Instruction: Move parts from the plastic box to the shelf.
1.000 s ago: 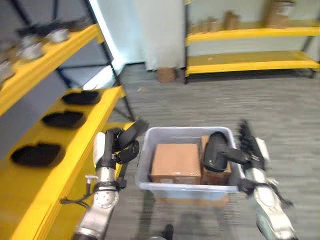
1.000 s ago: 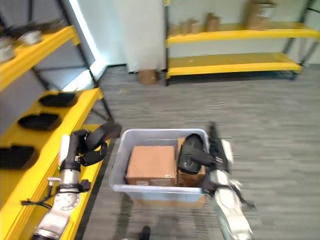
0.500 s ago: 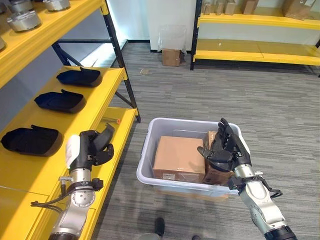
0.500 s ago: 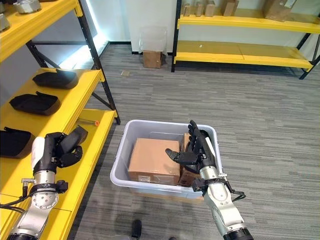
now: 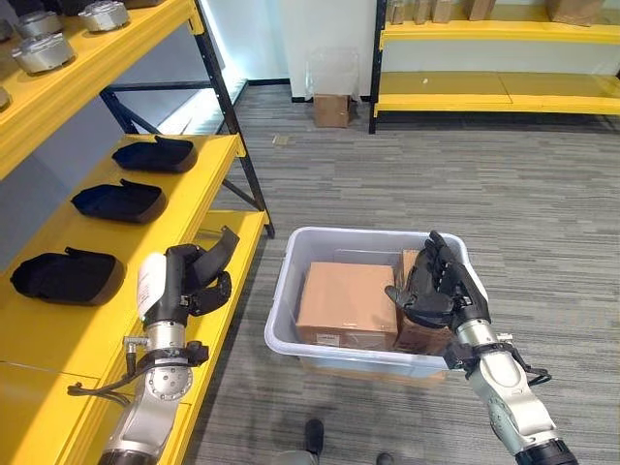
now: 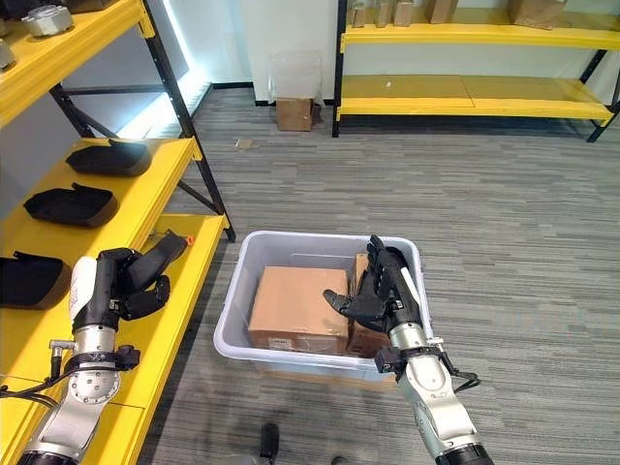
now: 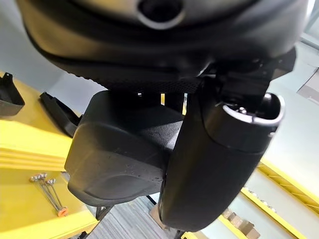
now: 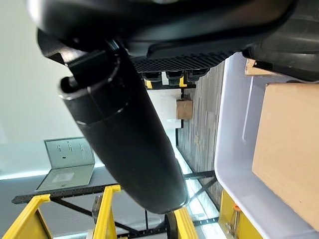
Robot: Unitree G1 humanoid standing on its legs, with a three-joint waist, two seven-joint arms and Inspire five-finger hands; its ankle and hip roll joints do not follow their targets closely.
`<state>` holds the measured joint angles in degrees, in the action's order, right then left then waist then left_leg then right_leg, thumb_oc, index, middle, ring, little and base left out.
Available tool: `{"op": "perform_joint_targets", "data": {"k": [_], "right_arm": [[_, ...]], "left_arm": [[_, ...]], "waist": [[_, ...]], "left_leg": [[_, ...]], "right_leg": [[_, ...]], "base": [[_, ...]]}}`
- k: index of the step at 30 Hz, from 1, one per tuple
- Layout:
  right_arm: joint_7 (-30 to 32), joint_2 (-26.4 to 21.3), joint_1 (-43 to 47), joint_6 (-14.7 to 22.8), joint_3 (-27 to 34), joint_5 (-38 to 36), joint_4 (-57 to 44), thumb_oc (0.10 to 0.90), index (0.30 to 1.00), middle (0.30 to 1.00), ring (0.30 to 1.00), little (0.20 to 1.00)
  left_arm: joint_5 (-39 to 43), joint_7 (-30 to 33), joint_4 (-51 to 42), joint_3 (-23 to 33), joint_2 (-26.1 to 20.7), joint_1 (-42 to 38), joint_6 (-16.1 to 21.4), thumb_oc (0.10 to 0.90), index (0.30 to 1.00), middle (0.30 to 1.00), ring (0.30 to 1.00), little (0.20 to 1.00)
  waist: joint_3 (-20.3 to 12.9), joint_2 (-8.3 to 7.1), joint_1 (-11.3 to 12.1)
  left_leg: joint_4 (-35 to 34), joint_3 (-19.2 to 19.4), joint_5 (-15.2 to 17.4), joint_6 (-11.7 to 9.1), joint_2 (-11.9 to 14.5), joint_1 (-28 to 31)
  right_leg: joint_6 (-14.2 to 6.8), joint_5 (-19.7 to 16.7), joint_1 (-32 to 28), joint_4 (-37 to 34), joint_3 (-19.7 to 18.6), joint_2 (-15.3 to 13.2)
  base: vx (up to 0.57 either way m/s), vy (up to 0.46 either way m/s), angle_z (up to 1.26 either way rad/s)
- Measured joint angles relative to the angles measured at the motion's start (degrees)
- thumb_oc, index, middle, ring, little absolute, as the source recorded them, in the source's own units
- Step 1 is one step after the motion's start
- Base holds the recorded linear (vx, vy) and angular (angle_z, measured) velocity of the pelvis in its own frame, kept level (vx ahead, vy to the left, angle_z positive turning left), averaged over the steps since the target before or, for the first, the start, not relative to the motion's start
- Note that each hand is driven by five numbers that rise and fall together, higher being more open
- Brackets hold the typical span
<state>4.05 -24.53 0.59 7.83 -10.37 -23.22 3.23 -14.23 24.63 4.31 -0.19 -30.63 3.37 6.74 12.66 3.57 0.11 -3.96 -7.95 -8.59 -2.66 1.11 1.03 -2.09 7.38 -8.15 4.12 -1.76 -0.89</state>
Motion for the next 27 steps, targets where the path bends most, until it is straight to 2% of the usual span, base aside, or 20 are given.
{"op": "perform_joint_targets", "data": {"k": [6,7,8,9,10,11,12,13,15,17,18,19,20,21,22,23,24,25,26,27], "right_arm": [[-2.3,-0.2,-0.3,-0.9,-0.2,0.0,0.0,0.900,1.000,1.000,1.000,1.000],[-2.5,-0.3,-0.6,-0.9,-0.1,0.0,0.0,0.900,1.000,1.000,1.000,1.000],[-2.6,-0.5,-1.0,-0.9,-0.1,0.0,-0.1,0.900,1.000,1.000,1.000,1.000],[-2.8,-0.5,-1.6,-1.2,-0.2,0.1,-0.1,0.900,1.000,1.000,1.000,1.000],[-2.8,-0.6,-2.4,-1.1,0.0,0.1,-0.4,0.900,1.000,1.000,1.000,1.000],[-2.8,-0.8,-2.9,-1.1,0.3,0.1,-0.4,0.900,1.000,1.000,1.000,1.000],[-2.8,-0.7,-3.0,-1.2,0.6,0.1,-0.3,0.900,1.000,1.000,1.000,1.000],[-2.9,-0.6,-3.1,-1.1,1.1,0.1,-0.4,0.900,1.000,1.000,1.000,1.000],[-2.9,-0.7,-3.1,-1.1,1.8,0.1,-0.5,0.900,1.000,1.000,1.000,1.000],[-2.7,-0.9,-3.9,-1.1,2.9,0.1,-0.8,0.900,1.000,1.000,1.000,1.000],[-2.6,-1.7,-4.6,-1.1,3.2,0.1,-1.2,0.900,1.000,1.000,1.000,1.000],[-2.0,-1.8,-4.9,-1.1,3.0,0.1,-0.8,0.900,1.000,1.000,1.000,1.000],[-2.4,-1.3,-4.4,-0.8,2.5,0.1,-0.6,0.900,1.000,1.000,1.000,1.000],[-2.5,-1.0,-3.6,-0.4,1.8,0.1,-0.7,0.900,1.000,1.000,1.000,1.000],[-2.7,-0.7,-2.9,-0.7,2.0,0.2,-0.1,0.900,1.000,1.000,1.000,1.000],[-2.7,-0.1,-2.9,-0.7,2.2,0.2,-0.3,0.900,1.000,1.000,1.000,1.000],[-2.7,-0.3,-2.9,-0.7,2.2,0.2,-0.6,0.900,1.000,1.000,1.000,1.000],[-2.7,-0.7,-2.9,-0.3,2.3,0.2,-0.7,0.900,1.000,1.000,1.000,1.000],[-2.7,-1.1,-2.9,0.0,3.2,0.3,-0.7,0.900,1.000,1.000,1.000,1.000],[-2.8,-2.0,-3.0,0.2,3.7,0.3,-0.7,0.900,1.000,1.000,1.000,1.000]], "left_arm": [[0.4,0.1,-2.4,1.6,0.0,2.8,0.9,0.400,0.300,0.300,0.300,0.300],[0.3,0.1,-2.5,1.6,0.1,2.7,1.0,0.400,0.300,0.300,0.300,0.300],[0.3,0.1,-2.7,1.7,0.2,2.5,1.1,0.400,0.300,0.300,0.300,0.300],[0.4,0.1,-2.7,2.0,0.1,2.4,1.3,0.400,0.300,0.300,0.300,0.300],[0.3,0.1,-2.7,2.0,0.1,1.8,1.3,0.400,0.300,0.300,0.300,0.300],[0.3,0.1,-2.8,2.0,0.1,1.2,1.3,0.400,0.300,0.300,0.300,0.300],[0.3,0.1,-2.8,2.0,0.1,1.1,1.3,0.400,0.300,0.300,0.300,0.300],[0.3,0.1,-2.8,2.0,0.1,1.0,1.3,0.400,0.300,0.300,0.300,0.300],[0.3,0.1,-2.8,2.0,0.1,0.8,1.5,0.400,0.300,0.300,0.300,0.300],[0.3,0.1,-2.8,1.7,0.2,0.3,1.7,0.400,0.300,0.300,0.300,0.300],[0.2,0.1,-2.8,1.2,0.2,-0.3,1.9,0.400,0.300,0.300,0.300,0.300],[0.2,0.1,-3.4,-0.2,0.3,-1.6,2.0,0.400,0.300,0.300,0.300,0.300],[-0.1,0.5,-4.5,-0.1,-0.3,-1.7,2.0,0.400,0.300,0.300,0.300,0.300],[-0.3,1.2,-5.7,0.0,-1.6,-3.1,2.3,0.400,0.300,0.300,0.300,0.300],[-0.8,1.3,-5.7,-0.2,-1.0,-3.9,2.4,0.400,0.300,0.300,0.300,0.300],[-1.3,1.6,-5.7,-0.2,-1.2,-4.1,2.5,0.400,0.300,0.300,0.300,0.300],[-1.9,2.0,-5.4,-0.2,-1.4,-4.2,2.5,0.400,0.300,0.300,0.300,0.300],[-2.0,2.3,-5.4,-0.2,-1.4,-4.5,2.5,0.400,0.300,0.300,0.300,0.300],[-2.2,2.6,-5.5,-0.5,-1.3,-4.9,2.5,0.400,0.300,0.300,0.300,0.300],[-2.4,2.8,-5.5,-0.6,-0.7,-4.8,2.5,0.400,0.300,0.300,0.300,0.300]], "waist": [[1.0,0.93,1.5],[1.1,1.21,1.3],[1.4,1.50,0.1],[2.1,0.78,0.2],[2.4,-0.10,-0.2],[2.9,-1.09,-1.5],[3.2,-1.63,-1.7],[3.4,-2.57,-1.9],[3.4,-3.19,-3.0],[3.3,-4.02,-3.9],[3.2,-3.75,-4.6],[2.9,-3.47,-5.6],[1.3,-3.97,-5.9],[0.5,-6.36,-7.3],[0.4,-5.83,-6.4],[0.4,-5.87,-5.7],[0.4,-5.86,-6.1],[0.4,-5.83,-6.7],[0.1,-5.28,-7.3],[-0.4,-3.40,-8.1]], "left_leg": [[0.0,-1.4,-0.9,-1.4,0.8,-0.3],[-0.4,-1.7,-1.5,-2.2,0.9,-0.8],[-0.7,-1.3,-0.3,-2.3,1.4,-1.3],[-0.1,6.4,3.8,-0.4,3.0,-1.7],[0.2,11.3,7.2,-0.3,3.7,-2.1],[0.7,15.0,8.4,0.9,4.5,-2.1],[1.2,16.6,7.4,2.1,4.9,-2.4],[3.1,17.5,6.6,0.8,6.1,-1.8],[5.4,18.2,6.7,0.9,7.4,-1.0],[12.2,21.7,6.4,1.7,9.0,-0.4],[14.0,21.8,1.2,5.1,8.7,0.2],[12.2,21.7,-0.4,5.1,6.9,-0.4],[5.8,20.2,-3.9,1.1,6.1,-0.5],[2.1,19.9,-6.6,-1.7,4.8,-1.3],[2.6,23.2,-3.1,1.3,6.9,-0.9],[3.9,26.6,-1.3,0.8,9.6,0.5],[5.3,29.0,-0.1,0.0,12.0,1.6],[6.1,29.8,0.7,-1.1,13.1,2.5],[5.7,29.7,0.9,-1.8,12.8,4.1],[5.4,29.2,1.1,-2.8,12.6,4.6]], "right_leg": [[0.9,1.9,0.7,3.9,2.4,1.4],[1.3,2.1,0.6,4.5,3.6,1.6],[2.0,2.3,0.2,4.8,5.5,1.6],[2.4,2.2,-0.4,5.3,7.5,1.4],[2.6,2.1,-0.9,5.0,10.0,0.1],[3.0,2.1,-1.2,5.1,12.1,-1.4],[3.2,2.2,-1.3,5.3,13.8,-2.5],[3.1,2.1,-1.5,5.3,15.3,-4.6],[3.0,2.0,-1.6,5.6,16.6,-6.3],[1.9,1.9,-2.0,6.2,17.9,-8.4],[0.8,2.6,-2.1,8.6,18.3,-9.2],[-0.7,6.0,4.3,18.0,15.9,-10.2],[-0.2,6.8,7.9,14.7,14.4,-7.7],[1.1,0.9,8.7,10.0,13.9,-8.9],[0.8,-0.7,8.7,9.8,15.1,-9.1],[0.6,-1.1,8.5,9.9,15.4,-9.6],[0.6,-1.1,8.1,10.4,16.4,-10.8],[-0.2,-0.9,8.0,11.2,16.8,-12.3],[-3.2,-0.9,7.9,11.3,17.2,-14.2],[-5.2,-1.4,7.6,11.1,17.8,-15.2]], "base": [[-0.05,-0.067,0.19],[-0.02,-0.014,0.71],[-0.06,0.014,0.92],[-0.06,0.029,1.10],[-0.05,0.051,1.14],[-0.03,0.065,1.10],[-0.07,0.118,0.93],[-0.09,0.170,0.68],[-0.10,0.158,0.43],[-0.08,0.163,0.45],[-0.11,0.420,1.01],[-0.07,0.371,1.06],[-0.06,0.484,1.41],[-0.03,0.332,1.07],[-0.04,0.425,0.80],[0.03,0.421,0.43],[0.06,0.326,0.45],[0.07,0.320,0.71],[-0.01,0.336,0.69],[0.04,0.350,0.55]]}}
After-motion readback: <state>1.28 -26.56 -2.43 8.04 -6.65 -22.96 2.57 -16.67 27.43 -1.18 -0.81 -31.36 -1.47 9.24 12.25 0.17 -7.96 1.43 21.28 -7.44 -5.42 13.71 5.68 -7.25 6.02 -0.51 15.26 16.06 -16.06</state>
